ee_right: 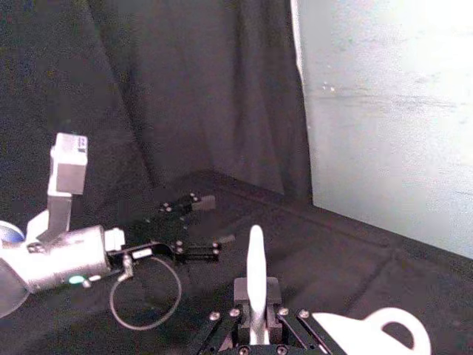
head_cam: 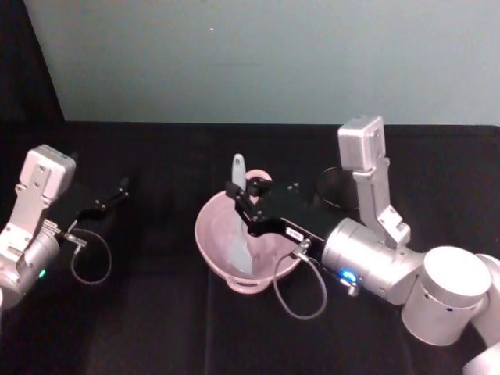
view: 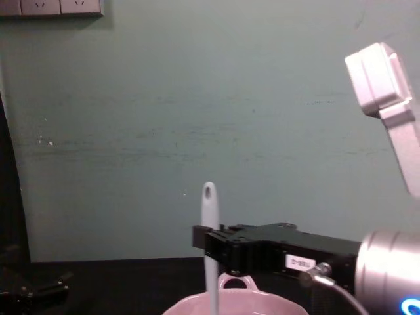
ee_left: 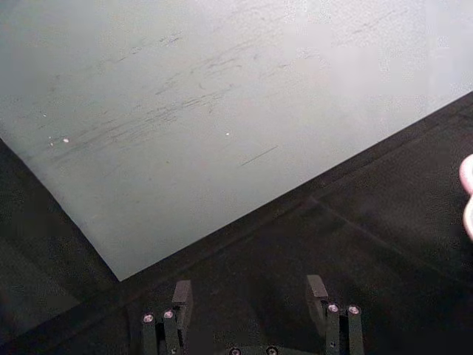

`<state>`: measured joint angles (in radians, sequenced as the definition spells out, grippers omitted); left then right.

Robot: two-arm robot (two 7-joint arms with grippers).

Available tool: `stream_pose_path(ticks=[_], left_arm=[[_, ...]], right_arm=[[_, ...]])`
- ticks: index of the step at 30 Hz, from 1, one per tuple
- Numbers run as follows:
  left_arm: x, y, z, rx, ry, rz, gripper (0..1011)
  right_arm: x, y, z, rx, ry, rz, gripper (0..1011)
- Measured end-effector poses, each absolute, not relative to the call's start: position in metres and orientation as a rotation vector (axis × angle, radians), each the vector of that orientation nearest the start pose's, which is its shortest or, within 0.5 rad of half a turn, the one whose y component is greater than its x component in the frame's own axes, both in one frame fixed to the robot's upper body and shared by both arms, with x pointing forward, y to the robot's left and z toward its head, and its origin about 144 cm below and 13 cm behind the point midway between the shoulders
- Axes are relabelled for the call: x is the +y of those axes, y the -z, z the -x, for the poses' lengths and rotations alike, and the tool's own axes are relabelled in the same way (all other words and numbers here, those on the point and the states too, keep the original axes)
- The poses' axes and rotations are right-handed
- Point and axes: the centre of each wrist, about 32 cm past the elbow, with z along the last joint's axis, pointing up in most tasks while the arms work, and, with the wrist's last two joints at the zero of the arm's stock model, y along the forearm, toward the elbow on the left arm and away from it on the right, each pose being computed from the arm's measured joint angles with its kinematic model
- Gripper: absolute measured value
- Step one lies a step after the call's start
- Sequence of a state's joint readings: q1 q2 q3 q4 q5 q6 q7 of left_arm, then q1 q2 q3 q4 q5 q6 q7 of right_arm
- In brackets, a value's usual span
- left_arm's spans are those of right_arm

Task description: Use the one hand to pick up the spoon and stir the clear water in the bowl.

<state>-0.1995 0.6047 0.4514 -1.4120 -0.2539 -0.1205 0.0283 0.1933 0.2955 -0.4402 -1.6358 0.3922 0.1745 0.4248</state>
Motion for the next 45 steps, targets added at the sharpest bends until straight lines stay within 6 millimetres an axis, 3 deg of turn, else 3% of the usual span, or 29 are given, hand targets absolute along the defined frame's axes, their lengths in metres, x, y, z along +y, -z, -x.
stream_pose_path(ticks=[13, 22, 35, 45], left_arm=[[0.31, -1.14, -0.489, -0.285, -1.248, -0.304, 1011], [0.31, -1.14, -0.489, -0.285, -1.248, -0.304, 1011], [0.31, -1.14, -0.489, -0.285, -1.248, -0.304, 1011], [0.31, -1.14, -0.489, -0.285, -1.248, -0.304, 1011]], right_arm=[[-0.149, -1.187, -0.502, 0.038, 0.73, -0.05, 127], [-0.142, -1.176, -0.519, -0.01, 0.812, -0.087, 127], [-0.154, -1.171, -0.531, -0.071, 0.922, -0.089, 127], [-0.177, -1.173, -0.518, -0.098, 0.943, -0.056, 127]])
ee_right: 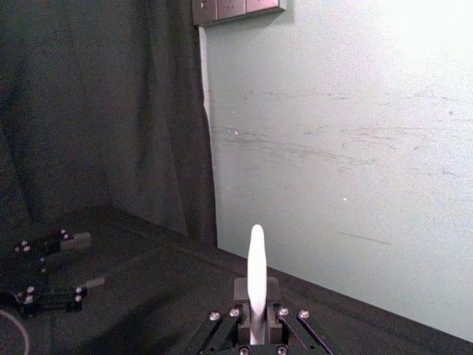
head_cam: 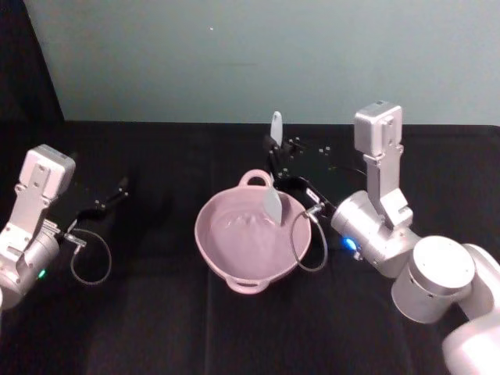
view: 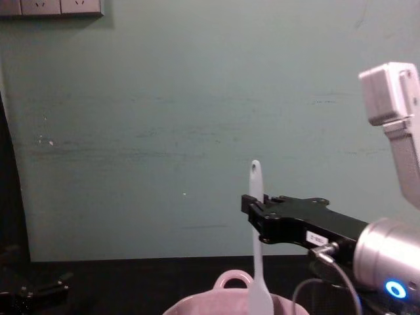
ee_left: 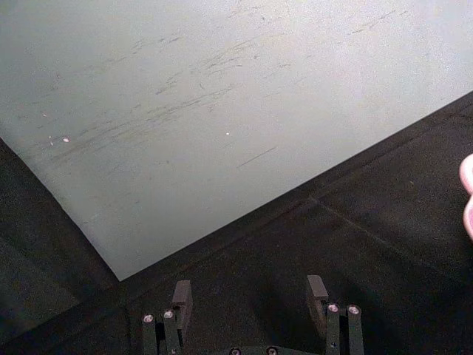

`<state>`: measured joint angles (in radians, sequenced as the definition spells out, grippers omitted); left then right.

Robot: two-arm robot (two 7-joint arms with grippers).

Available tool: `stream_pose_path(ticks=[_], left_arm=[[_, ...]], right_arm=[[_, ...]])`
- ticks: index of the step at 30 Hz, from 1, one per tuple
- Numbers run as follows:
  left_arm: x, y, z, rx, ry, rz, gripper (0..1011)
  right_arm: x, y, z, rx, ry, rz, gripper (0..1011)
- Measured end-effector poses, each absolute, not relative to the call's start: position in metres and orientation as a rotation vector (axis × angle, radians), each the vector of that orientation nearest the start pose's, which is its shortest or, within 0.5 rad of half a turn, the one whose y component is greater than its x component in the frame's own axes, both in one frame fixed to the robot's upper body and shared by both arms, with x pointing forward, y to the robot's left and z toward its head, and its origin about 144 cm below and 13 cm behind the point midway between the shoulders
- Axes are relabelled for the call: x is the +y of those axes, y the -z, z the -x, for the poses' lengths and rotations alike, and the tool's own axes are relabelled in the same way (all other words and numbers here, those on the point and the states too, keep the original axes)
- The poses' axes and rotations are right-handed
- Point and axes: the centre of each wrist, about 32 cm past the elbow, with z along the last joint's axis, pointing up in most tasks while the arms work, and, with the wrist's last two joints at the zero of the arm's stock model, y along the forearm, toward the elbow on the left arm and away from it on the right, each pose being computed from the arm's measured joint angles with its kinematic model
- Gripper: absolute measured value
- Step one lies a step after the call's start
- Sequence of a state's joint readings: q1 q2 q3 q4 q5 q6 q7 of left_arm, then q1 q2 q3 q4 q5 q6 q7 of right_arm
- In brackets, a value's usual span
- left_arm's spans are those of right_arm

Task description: Use the one hand to pick up the spoon and stir the clear water in the bowl.

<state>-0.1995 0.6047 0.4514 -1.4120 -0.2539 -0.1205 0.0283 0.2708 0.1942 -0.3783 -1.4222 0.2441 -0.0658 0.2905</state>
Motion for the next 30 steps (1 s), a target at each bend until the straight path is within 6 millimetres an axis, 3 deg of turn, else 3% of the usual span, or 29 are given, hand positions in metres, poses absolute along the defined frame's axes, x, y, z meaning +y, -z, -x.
stream_pose_path(ticks=[17, 30], left_arm=[[0.31, -1.14, -0.489, -0.285, -1.248, -0.304, 1011], [0.31, -1.14, -0.489, -0.285, -1.248, -0.304, 1011]], right_arm=[[-0.214, -1.19, -0.483, -0.076, 0.872, 0.04, 127], [-0.221, -1.201, -0.47, -0.079, 0.782, 0.097, 127]])
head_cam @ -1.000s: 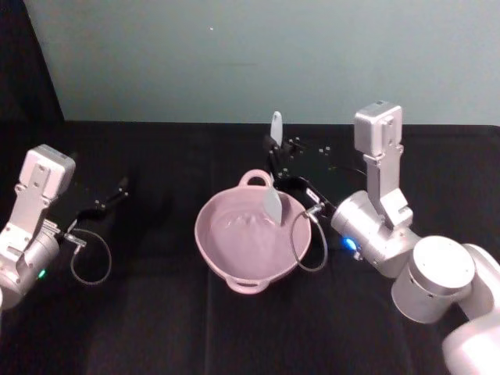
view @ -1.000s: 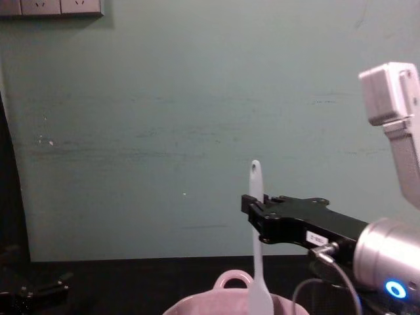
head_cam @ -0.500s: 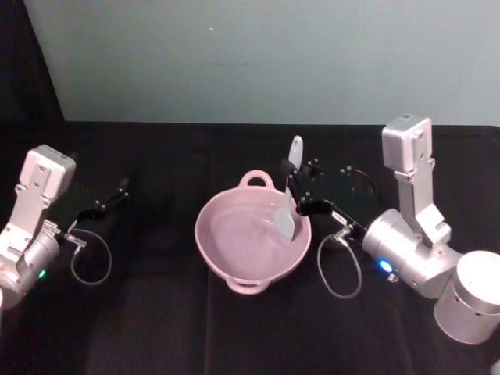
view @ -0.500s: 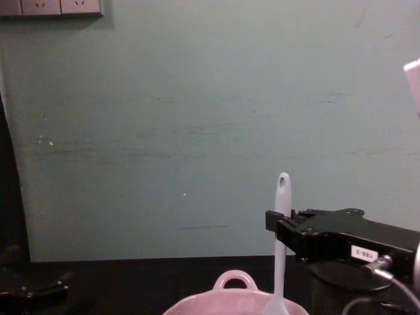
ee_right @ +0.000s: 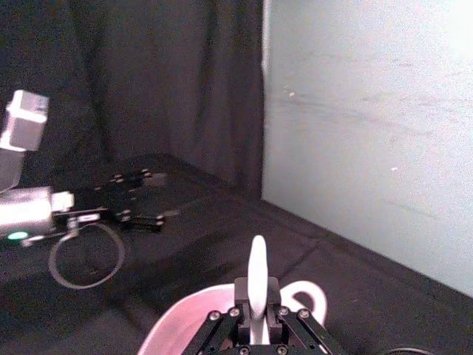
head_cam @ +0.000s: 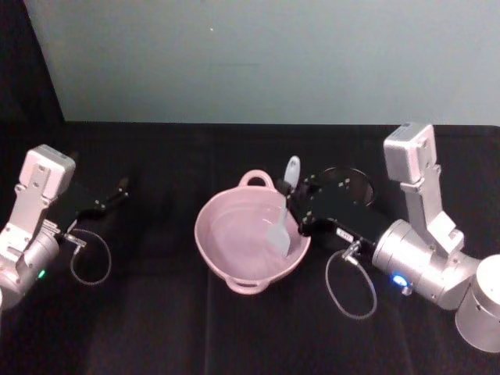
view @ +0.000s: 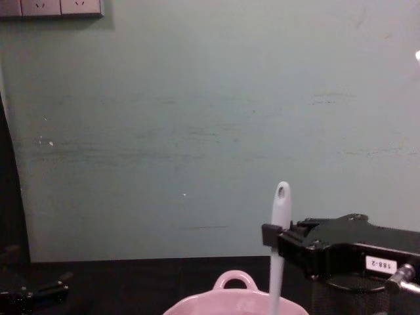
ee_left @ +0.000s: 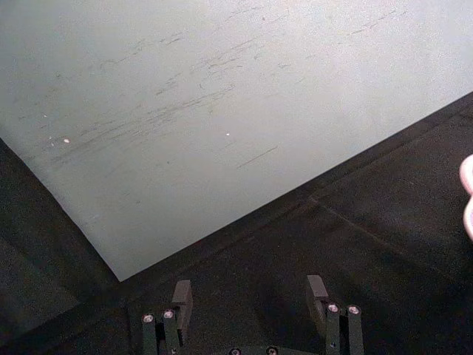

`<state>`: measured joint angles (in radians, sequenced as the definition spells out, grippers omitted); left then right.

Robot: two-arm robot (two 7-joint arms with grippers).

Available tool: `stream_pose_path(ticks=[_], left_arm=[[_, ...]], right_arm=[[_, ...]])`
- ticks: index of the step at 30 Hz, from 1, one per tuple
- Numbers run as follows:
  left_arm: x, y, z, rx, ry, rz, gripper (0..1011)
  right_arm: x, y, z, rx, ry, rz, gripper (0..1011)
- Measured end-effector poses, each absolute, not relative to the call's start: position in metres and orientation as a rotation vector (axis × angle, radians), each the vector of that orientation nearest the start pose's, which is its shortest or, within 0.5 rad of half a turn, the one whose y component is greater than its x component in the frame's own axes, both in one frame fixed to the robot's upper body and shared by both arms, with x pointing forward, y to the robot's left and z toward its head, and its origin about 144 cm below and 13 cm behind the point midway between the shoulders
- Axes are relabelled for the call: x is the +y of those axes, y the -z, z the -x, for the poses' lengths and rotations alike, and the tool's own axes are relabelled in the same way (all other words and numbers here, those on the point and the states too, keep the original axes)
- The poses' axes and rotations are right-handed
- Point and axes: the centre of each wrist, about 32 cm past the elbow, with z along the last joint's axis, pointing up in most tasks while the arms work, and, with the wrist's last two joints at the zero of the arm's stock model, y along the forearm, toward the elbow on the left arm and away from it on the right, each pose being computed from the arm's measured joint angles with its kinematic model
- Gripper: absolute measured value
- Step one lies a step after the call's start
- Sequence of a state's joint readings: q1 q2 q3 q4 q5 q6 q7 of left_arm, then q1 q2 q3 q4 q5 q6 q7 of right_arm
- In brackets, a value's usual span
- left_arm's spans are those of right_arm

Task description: Use the one hand to pick up the spoon and stir the clear water in the bowl.

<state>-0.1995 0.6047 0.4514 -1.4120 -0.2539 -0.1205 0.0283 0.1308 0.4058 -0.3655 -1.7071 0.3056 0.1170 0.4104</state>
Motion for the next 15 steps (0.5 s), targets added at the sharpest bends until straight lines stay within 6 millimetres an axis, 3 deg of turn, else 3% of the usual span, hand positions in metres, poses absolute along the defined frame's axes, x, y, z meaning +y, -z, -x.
stream_pose_path(ticks=[15], left_arm=[[0.31, -1.14, -0.489, -0.285, -1.248, -0.304, 1011]], right_arm=[[-0.196, -1.205, -0.472, -0.016, 0.675, 0.07, 127]])
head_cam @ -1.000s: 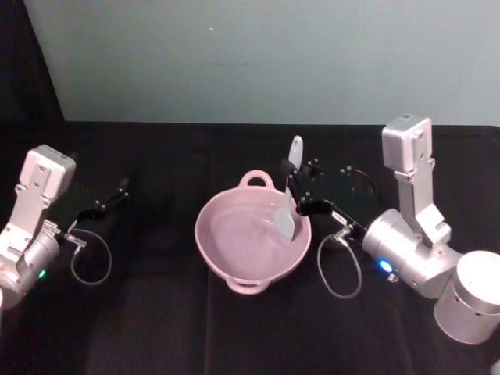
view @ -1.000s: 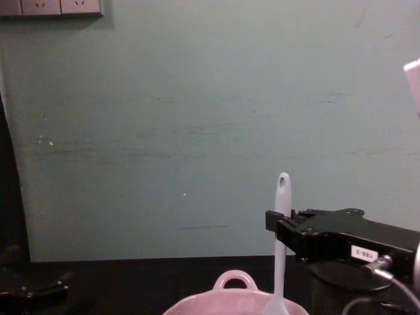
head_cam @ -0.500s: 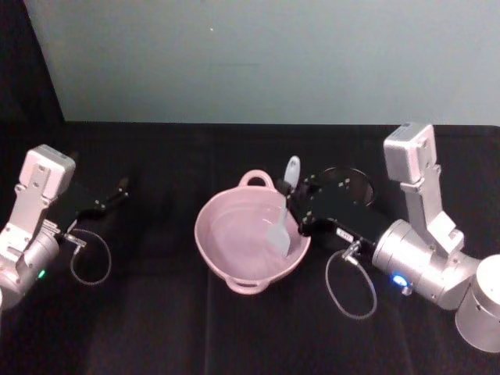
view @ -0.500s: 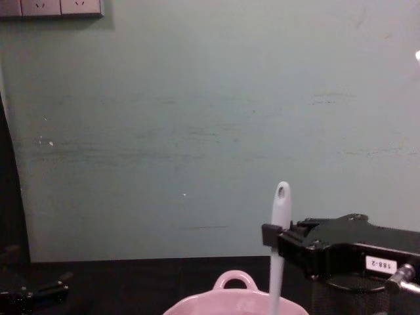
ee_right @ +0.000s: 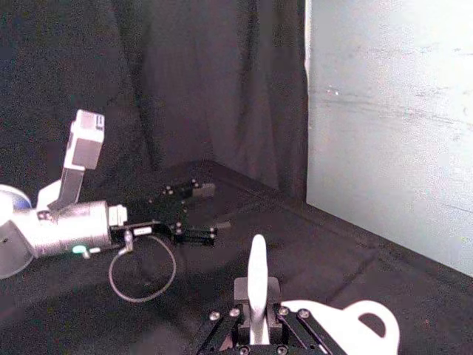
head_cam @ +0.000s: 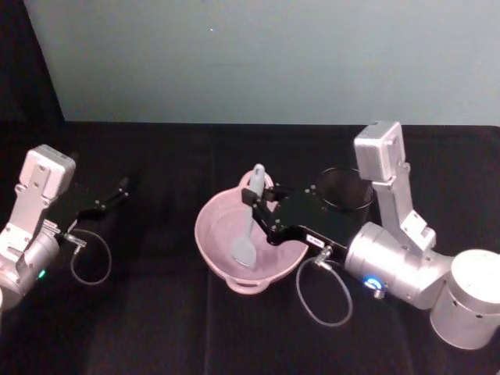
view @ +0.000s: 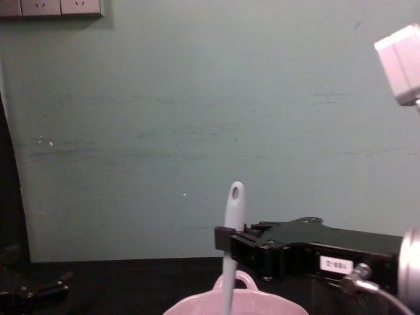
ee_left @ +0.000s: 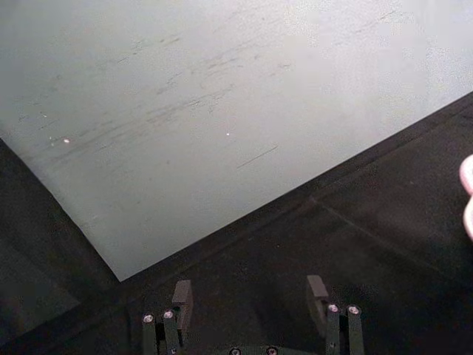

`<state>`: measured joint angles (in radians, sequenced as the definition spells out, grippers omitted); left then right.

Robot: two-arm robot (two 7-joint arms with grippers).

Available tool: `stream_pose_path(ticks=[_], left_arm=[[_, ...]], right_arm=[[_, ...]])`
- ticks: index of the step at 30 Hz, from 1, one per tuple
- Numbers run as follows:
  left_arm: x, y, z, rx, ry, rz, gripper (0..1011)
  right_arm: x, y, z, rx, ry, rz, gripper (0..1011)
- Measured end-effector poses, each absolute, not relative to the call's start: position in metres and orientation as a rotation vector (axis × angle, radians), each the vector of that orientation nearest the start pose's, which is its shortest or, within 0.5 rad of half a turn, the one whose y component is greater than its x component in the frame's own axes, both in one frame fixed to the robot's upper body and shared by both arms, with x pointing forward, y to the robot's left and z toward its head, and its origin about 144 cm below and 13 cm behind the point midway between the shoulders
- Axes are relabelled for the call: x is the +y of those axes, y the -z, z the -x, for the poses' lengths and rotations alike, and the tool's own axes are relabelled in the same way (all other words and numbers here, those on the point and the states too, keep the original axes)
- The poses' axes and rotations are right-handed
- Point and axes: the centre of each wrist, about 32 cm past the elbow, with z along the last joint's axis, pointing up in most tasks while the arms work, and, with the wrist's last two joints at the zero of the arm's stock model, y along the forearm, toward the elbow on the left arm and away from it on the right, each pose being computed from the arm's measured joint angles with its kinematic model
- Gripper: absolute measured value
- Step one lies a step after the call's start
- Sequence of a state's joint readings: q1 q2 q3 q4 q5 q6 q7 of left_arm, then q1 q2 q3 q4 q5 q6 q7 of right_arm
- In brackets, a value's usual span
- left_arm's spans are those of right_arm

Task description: Use the one hand to pick up the spoon and stir the clear water in the bowl.

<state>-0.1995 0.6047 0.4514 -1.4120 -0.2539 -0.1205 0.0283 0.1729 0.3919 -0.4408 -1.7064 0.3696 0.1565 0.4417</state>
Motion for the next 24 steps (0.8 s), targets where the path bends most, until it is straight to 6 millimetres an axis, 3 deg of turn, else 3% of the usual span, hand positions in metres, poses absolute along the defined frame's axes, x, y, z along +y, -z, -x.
stream_pose_path(ticks=[13, 24], left_arm=[[0.31, -1.14, -0.489, -0.285, -1.248, -0.304, 1011], [0.31, -1.14, -0.489, -0.285, -1.248, -0.304, 1011]], right_arm=[[-0.168, -1.193, -0.506, 0.006, 0.746, 0.007, 127], [-0.167, -1.184, -0.524, -0.053, 0.85, 0.012, 127]])
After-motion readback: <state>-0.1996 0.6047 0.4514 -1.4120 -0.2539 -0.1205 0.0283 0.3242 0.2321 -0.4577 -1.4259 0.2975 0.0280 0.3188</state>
